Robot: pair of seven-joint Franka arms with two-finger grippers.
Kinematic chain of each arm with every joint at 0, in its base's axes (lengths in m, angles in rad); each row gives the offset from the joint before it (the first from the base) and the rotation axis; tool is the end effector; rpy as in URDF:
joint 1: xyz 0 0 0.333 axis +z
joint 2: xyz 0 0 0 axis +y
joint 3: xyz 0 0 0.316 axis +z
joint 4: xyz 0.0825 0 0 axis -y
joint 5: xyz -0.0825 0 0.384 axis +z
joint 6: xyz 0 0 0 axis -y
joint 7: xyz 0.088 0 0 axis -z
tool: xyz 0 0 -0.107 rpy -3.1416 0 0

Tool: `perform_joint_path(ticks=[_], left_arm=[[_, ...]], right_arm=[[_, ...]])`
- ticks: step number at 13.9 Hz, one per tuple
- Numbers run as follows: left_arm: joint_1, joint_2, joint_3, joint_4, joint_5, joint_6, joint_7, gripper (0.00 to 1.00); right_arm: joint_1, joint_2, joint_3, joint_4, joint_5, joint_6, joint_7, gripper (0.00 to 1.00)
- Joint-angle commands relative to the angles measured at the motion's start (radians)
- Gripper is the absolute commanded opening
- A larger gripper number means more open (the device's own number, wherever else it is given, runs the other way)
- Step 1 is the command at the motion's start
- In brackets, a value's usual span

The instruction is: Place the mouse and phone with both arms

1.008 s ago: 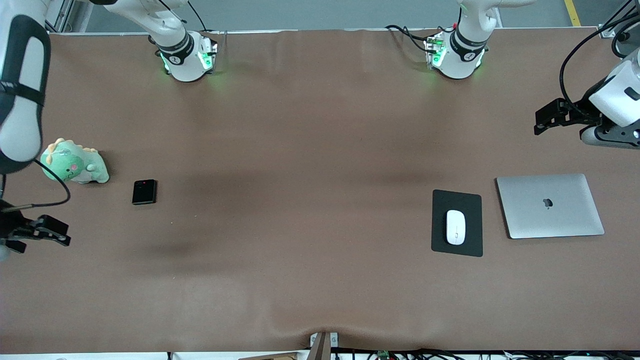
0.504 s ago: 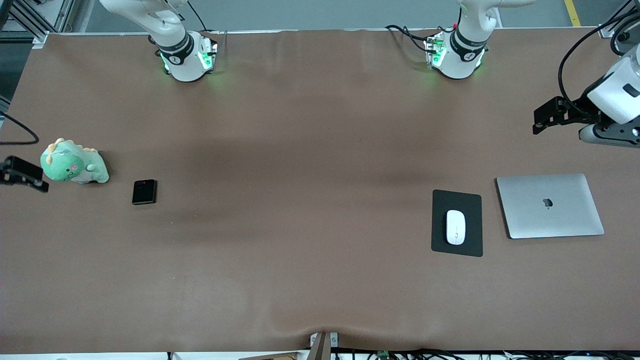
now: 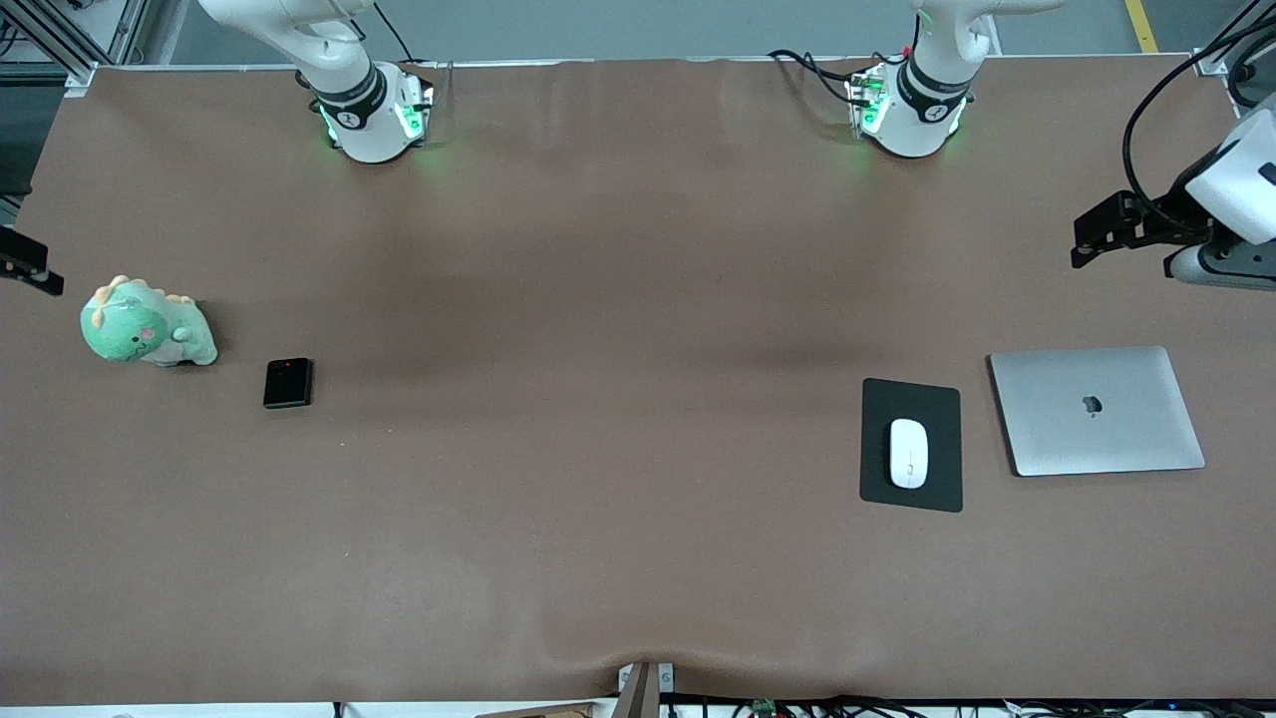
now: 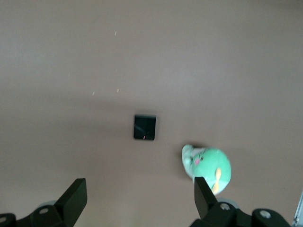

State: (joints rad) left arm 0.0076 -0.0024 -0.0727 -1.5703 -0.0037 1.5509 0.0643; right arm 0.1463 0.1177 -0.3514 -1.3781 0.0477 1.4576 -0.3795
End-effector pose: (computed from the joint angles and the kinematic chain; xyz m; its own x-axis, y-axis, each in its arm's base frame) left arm 0.5505 -0.0363 0.6243 0.9915 -0.1291 -0.0167 -0.1290 -0.9916 0.0046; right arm 0.5692 -0.0987 0.6417 0.9833 0.1799 -0.0263 0.1794 -0.9836 -0.0181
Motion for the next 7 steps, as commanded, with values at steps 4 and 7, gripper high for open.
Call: perform_joint_path(ticks=[4, 7], left_arm=[[0.017, -0.010, -0.007, 0.003, 0.019, 0.003, 0.002, 1.00], [0.017, -0.010, -0.007, 0.003, 0.019, 0.001, 0.002, 1.00]], right_arm=[[-0.002, -0.087, 0.014, -0.048, -0.031, -0.082, -0.007, 1.00], [0.021, -0.102, 0.025, -0.052, -0.066, -0.095, -0.007, 1.00]])
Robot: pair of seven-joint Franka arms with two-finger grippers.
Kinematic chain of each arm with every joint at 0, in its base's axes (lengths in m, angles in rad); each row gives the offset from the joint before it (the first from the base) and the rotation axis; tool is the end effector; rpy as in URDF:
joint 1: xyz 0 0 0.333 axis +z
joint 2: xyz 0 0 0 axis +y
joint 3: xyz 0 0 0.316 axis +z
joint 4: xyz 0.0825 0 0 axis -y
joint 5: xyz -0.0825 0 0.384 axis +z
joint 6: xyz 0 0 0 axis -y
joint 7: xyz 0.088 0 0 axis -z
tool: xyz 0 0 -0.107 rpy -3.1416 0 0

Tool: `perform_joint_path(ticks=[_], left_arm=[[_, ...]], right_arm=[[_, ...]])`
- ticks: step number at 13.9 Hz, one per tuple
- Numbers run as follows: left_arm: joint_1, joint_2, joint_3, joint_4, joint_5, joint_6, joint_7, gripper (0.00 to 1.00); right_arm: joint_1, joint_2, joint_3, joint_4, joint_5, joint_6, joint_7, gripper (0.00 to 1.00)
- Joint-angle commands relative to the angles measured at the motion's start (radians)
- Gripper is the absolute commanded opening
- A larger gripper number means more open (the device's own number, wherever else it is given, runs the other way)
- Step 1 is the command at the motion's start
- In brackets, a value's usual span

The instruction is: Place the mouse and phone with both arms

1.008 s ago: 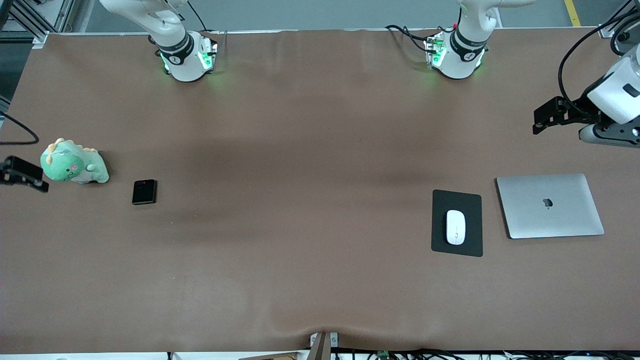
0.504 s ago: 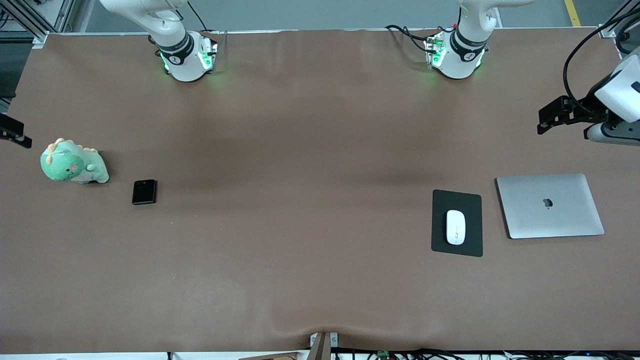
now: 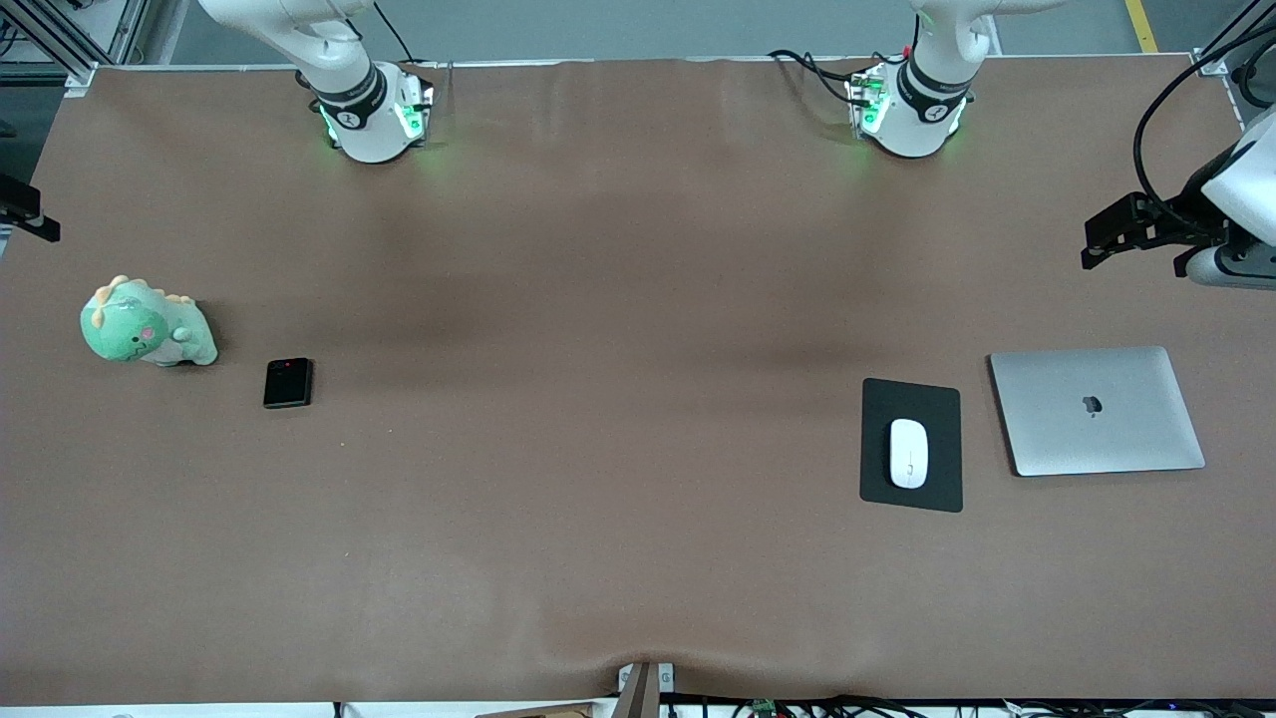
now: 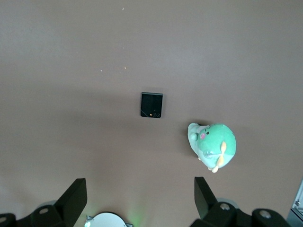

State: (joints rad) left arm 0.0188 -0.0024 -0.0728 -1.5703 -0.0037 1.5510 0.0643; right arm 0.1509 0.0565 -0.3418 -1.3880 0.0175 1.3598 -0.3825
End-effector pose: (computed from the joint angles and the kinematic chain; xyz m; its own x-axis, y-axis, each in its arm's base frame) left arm 0.5509 -0.0302 0.6243 0.9929 -0.1181 -0.0166 -0.1180 -0.9930 0.0046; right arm 0.5400 -0.0955 0.6617 0.9781 0.1936 -0.0761 0.1919 -0.9810 -0.0289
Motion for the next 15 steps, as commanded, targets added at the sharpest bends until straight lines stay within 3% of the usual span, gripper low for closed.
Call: perform_joint_path(ticks=[1, 4, 6, 10, 15], left_arm=[[0.007, -0.010, -0.007, 0.003, 0.018, 0.001, 0.002, 1.00], [0.007, -0.008, -0.007, 0.003, 0.017, 0.001, 0.002, 1.00], [0.007, -0.010, -0.007, 0.003, 0.018, 0.001, 0.000, 1.00], [0.009, -0.007, -0.007, 0.003, 0.017, 0.001, 0.002, 1.00], [0.009, -0.007, -0.007, 0.003, 0.017, 0.001, 0.002, 1.00]], right_arm=[[0.015, -0.043, 0.017, -0.048, -0.036, 0.001, -0.004, 1.00], [-0.094, -0.066, 0.145, -0.094, -0.037, 0.018, -0.006, 1.00], [-0.126, -0.098, 0.191, -0.146, -0.047, 0.053, -0.004, 1.00], [-0.142, -0.181, 0.201, -0.288, -0.047, 0.150, -0.004, 1.00], [-0.134, -0.164, 0.201, -0.263, -0.051, 0.151, -0.004, 1.00]])
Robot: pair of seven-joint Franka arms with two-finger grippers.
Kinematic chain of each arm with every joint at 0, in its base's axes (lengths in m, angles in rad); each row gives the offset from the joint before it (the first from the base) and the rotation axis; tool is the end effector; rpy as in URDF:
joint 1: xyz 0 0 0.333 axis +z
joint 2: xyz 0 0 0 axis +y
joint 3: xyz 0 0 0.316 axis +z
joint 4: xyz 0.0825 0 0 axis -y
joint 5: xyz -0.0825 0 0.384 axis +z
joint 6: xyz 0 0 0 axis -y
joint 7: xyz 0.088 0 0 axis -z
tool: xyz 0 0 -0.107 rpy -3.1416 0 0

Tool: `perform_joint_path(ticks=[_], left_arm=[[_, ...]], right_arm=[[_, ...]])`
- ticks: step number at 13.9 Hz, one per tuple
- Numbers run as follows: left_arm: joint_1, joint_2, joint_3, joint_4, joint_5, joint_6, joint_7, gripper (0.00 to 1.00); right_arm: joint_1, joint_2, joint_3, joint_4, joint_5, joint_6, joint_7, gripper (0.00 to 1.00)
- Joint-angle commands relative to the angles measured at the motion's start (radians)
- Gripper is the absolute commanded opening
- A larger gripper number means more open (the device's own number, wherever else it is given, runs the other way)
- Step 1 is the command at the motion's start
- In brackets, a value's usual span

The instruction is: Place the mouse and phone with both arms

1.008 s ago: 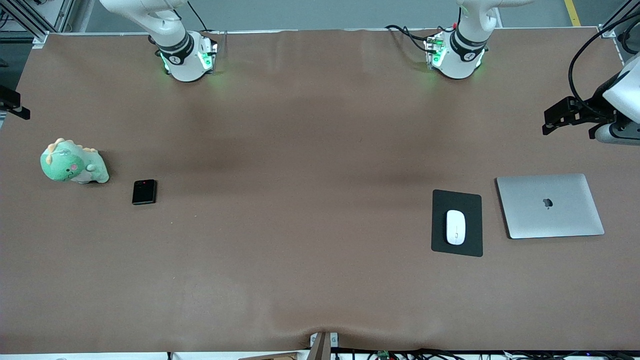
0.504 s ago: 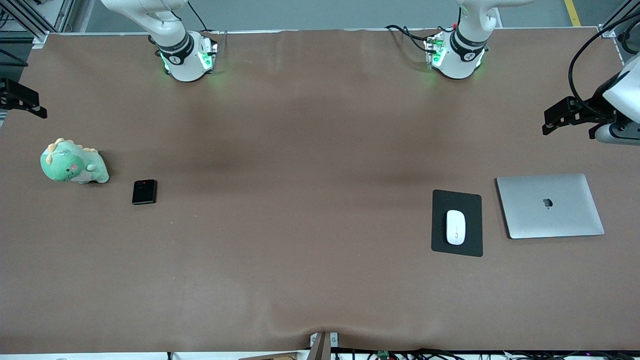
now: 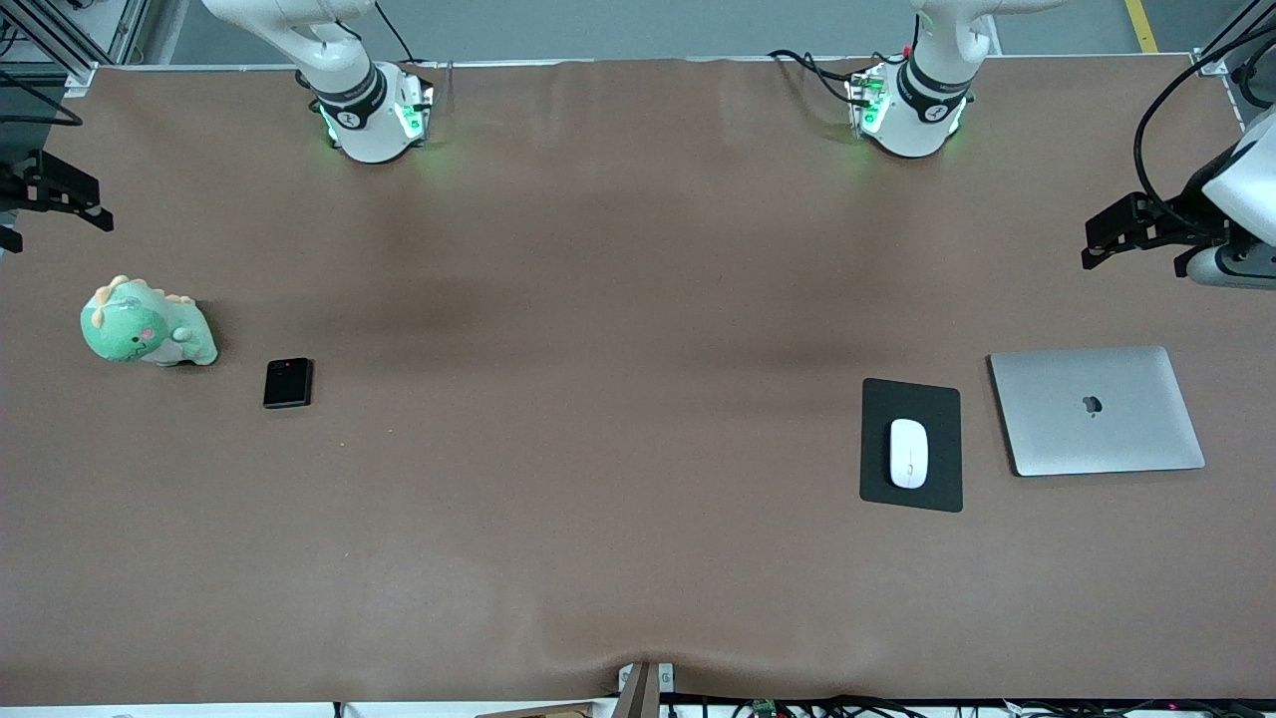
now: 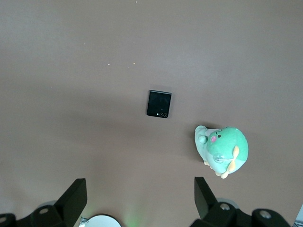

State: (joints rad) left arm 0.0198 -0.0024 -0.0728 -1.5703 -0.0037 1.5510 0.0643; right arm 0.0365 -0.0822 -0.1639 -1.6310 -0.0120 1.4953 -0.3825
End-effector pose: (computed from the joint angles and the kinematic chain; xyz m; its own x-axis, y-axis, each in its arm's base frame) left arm 0.5509 -0.0297 0.6243 0.9930 -0.1171 -0.0166 -0.1170 -0.9931 0.0046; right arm 0.5160 -0.0712 0.6335 0.9662 0.2529 -0.0501 0.2521 -0.9675 -0.0217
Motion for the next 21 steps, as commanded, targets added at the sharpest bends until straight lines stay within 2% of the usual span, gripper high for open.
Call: perform_joint_path(ticks=[1, 21], left_arm=[[0.008, -0.007, -0.007, 0.003, 0.017, 0.001, 0.002, 1.00], [0.012, -0.005, -0.007, 0.003, 0.017, 0.001, 0.002, 1.00]], right_arm=[[-0.018, -0.016, 0.023, -0.012, -0.022, 0.016, -0.004, 1.00], [0.003, 0.018, 0.023, 0.005, -0.003, 0.020, 0.077, 1.00]])
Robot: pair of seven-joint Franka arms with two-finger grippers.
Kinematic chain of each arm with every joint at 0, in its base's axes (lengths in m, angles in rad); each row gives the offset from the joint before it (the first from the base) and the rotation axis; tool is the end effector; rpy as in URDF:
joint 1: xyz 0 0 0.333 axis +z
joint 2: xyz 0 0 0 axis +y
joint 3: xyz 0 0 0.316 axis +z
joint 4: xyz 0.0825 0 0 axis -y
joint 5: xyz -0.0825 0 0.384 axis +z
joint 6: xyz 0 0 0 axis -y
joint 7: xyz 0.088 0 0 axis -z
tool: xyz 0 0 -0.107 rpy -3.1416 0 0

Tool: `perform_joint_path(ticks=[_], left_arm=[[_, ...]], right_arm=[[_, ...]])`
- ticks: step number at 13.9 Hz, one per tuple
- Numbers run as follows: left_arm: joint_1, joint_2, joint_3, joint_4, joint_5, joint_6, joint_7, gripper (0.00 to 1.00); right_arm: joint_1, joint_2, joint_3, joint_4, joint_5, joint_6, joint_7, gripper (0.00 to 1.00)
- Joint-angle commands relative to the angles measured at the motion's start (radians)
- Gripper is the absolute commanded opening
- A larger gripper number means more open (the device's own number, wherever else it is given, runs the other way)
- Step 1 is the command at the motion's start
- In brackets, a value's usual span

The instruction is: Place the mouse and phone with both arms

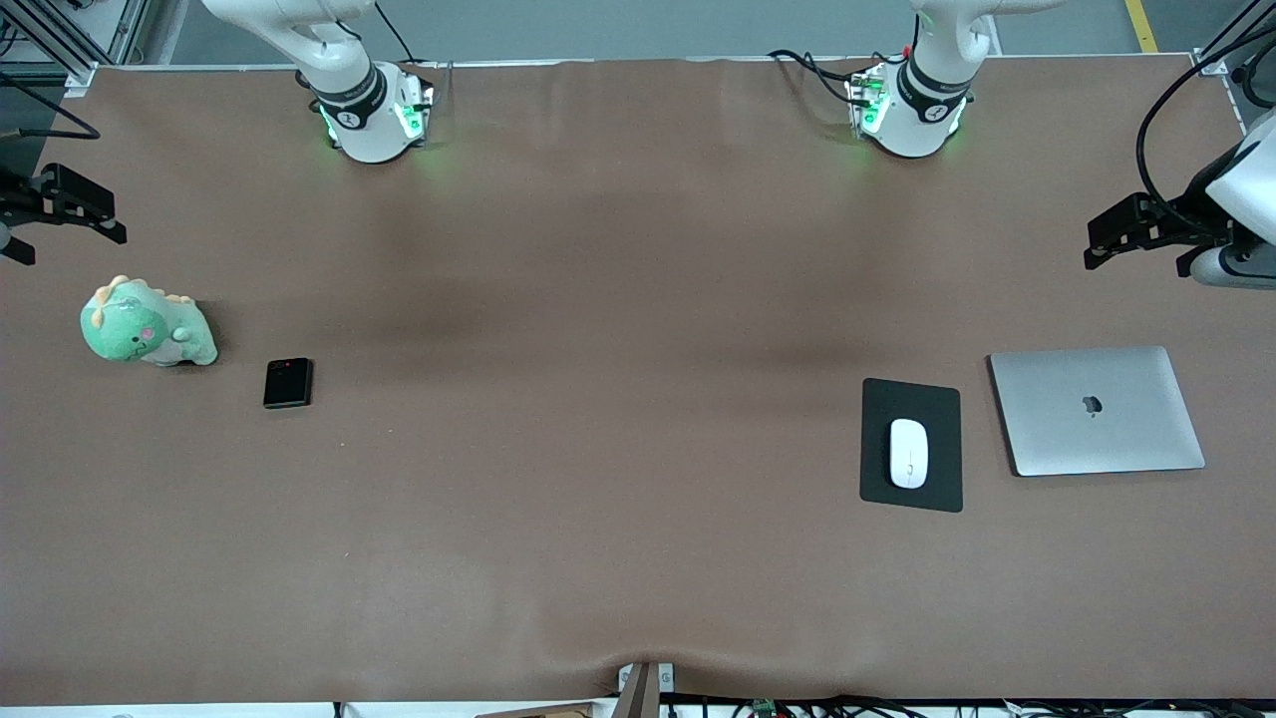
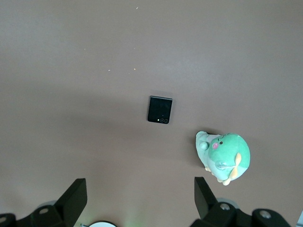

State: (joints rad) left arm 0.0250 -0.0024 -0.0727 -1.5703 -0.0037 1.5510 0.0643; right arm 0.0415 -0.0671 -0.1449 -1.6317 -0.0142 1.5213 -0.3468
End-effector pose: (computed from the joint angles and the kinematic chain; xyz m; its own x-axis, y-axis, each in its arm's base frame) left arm 0.5510 -0.0268 0.6243 0.9936 -0.1118 -0.0166 -0.1118 -0.9937 0.0046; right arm 0.5248 -0.0587 0.6276 0.9695 0.2411 -0.0429 0.2409 -0.9705 -0.0107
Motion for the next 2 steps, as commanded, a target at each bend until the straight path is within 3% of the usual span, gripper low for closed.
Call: perform_joint_path(ticks=[1, 2], left_arm=[[0.007, -0.005, -0.007, 0.003, 0.019, 0.001, 0.002, 1.00], [0.007, -0.005, -0.007, 0.003, 0.017, 0.001, 0.002, 1.00]], right_arm=[[0.000, 0.003, 0.004, 0.004, 0.000, -0.007, 0.066, 1.00], [0.006, 0.003, 0.004, 0.004, 0.008, -0.007, 0.090, 1.00]])
